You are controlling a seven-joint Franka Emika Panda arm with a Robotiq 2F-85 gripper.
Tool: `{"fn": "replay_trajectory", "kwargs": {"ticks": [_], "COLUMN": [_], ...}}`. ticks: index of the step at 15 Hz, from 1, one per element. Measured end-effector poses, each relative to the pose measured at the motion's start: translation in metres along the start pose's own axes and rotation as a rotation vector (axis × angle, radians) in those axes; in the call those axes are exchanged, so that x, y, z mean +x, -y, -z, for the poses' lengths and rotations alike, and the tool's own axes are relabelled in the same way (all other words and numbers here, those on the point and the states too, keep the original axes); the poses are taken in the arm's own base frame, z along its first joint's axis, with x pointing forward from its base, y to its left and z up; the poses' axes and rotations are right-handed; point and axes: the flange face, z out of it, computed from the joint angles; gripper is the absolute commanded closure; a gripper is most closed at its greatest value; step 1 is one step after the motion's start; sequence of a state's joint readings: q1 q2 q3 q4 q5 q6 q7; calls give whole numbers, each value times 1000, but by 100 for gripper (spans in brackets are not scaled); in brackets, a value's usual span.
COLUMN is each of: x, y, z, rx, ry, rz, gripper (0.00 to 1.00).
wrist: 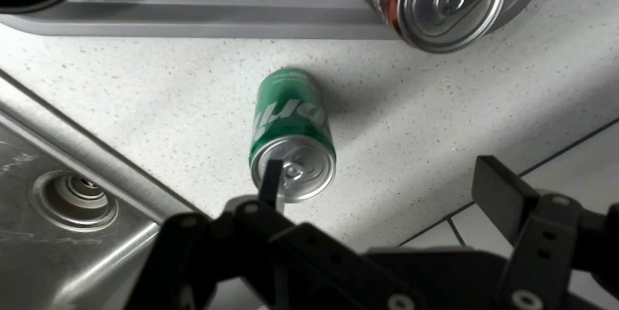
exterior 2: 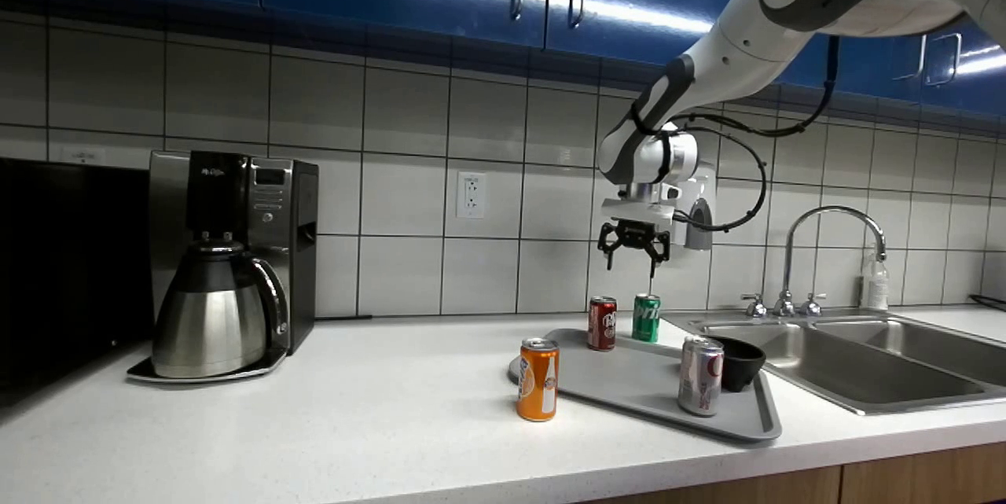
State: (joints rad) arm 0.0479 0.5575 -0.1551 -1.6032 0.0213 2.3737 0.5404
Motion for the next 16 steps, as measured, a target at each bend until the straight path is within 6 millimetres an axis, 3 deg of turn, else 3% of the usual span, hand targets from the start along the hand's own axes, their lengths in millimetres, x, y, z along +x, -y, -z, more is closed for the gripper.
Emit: {"fn": "replay_trajectory", "kwargs": {"ticks": [8,16], "x": [-41,-55], "y": [24,31], "z": [-5,-14], "rx": [8,7], "ry": [54,78], "rz": [73,112], "gripper": [0,0]}}
